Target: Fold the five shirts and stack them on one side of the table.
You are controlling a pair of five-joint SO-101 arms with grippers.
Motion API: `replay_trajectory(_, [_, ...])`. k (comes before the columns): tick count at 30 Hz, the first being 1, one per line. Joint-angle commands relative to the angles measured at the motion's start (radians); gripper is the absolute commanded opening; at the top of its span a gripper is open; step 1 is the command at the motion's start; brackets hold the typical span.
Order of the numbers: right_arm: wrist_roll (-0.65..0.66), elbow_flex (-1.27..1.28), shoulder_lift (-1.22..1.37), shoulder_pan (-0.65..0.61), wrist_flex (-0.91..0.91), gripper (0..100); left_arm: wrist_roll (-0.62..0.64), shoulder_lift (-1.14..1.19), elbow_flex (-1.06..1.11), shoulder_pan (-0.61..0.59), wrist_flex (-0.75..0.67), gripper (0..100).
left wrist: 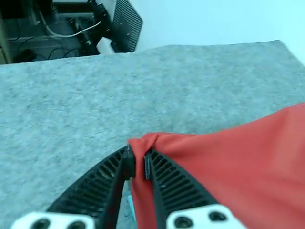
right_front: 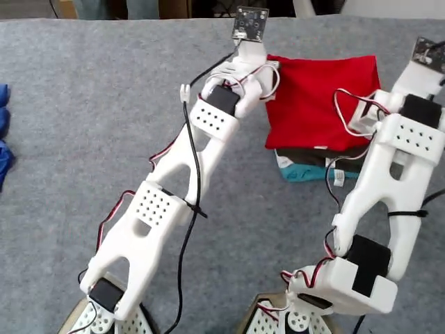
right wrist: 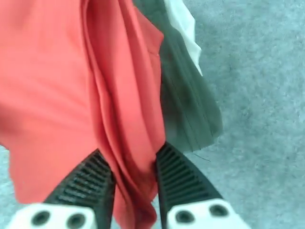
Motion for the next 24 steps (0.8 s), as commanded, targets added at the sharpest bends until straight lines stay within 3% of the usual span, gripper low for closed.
replay_trajectory(1, [0.038,0.028,-0.042,0.028,-0.055,1.5,0.003,-0.023,-0.002,0.01,-0.023,3])
replay_trajectory(4, [0.038,0.058,-0.042,0.028,-0.061,4.4,0.002,-0.034,0.015,0.01,0.025,10])
replay_trajectory(6, [0.037,0.064,-0.042,0.028,-0.058,13.3,0.026,-0.035,0.018,0.013,0.081,18])
replay_trajectory(11, [0.044,0.061,-0.042,0.025,-0.06,42.3,0.058,-0.035,-0.01,0.001,0.112,18])
replay_trajectory(13, [0.043,0.058,-0.044,0.021,-0.063,46.8,0.058,-0.035,-0.041,0.001,0.114,18])
replay_trajectory(18, [0.038,0.036,-0.05,0.015,-0.061,39.1,0.057,-0.035,-0.157,-0.031,0.19,18])
replay_trajectory(24, [0.038,-0.041,-0.042,0.014,-0.064,0.5,0.052,-0.035,-0.3,-0.166,0.388,18])
